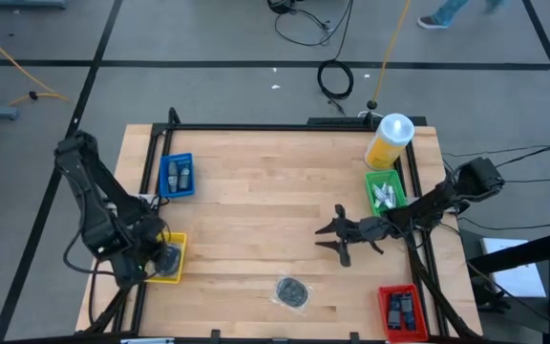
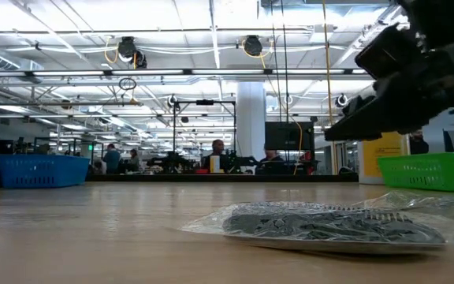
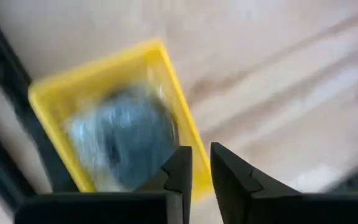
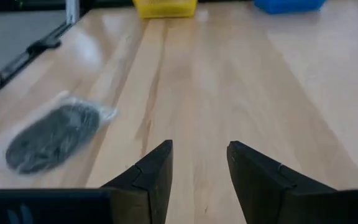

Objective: Pick & Place Travel size toiletries
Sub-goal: Put the black hairbrush into the yellow bin

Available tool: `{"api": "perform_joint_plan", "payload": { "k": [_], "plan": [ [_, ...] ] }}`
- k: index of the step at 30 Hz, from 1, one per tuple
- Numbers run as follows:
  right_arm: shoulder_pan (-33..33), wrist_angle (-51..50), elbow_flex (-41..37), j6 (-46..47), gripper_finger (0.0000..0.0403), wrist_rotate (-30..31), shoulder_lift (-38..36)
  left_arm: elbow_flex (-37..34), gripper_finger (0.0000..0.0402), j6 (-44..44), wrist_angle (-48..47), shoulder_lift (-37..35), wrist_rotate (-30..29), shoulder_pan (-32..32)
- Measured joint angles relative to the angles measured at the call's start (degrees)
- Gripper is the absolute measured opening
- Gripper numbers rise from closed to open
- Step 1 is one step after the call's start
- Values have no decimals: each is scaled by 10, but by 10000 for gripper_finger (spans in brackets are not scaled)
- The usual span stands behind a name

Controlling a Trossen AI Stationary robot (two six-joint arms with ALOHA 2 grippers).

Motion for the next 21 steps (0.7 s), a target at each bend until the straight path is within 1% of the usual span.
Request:
{"api": "perform_joint_plan", "payload": {
  "k": [2, 5, 7, 10, 11, 14, 19, 21],
  "plan": [
    [-4, 15, 0, -36, 144, 7, 0, -15, 62, 3, -2, 6, -17, 9],
    [-12, 25, 1, -38, 144, 16, -1, -41, 51, -1, 14, 21, -10, 23],
    [-12, 21, 1, -44, 144, 14, -1, -63, 33, -2, 33, 30, 30, 33],
    [-20, 29, 1, -84, 144, 15, -1, -99, 6, -2, 70, 41, 103, 44],
    [-24, 34, 1, -86, 144, 15, -1, -108, 5, -3, 84, 43, 123, 46],
    [-28, 36, 1, -73, 144, 13, -1, -130, 12, -3, 129, 50, 158, 49],
    [-27, 42, 1, -77, 144, 14, -1, -173, 3, 1, 187, 54, 158, 52],
    [-27, 46, 1, -71, 144, 12, -1, -182, 4, 1, 195, 54, 157, 52]
  ]
}}
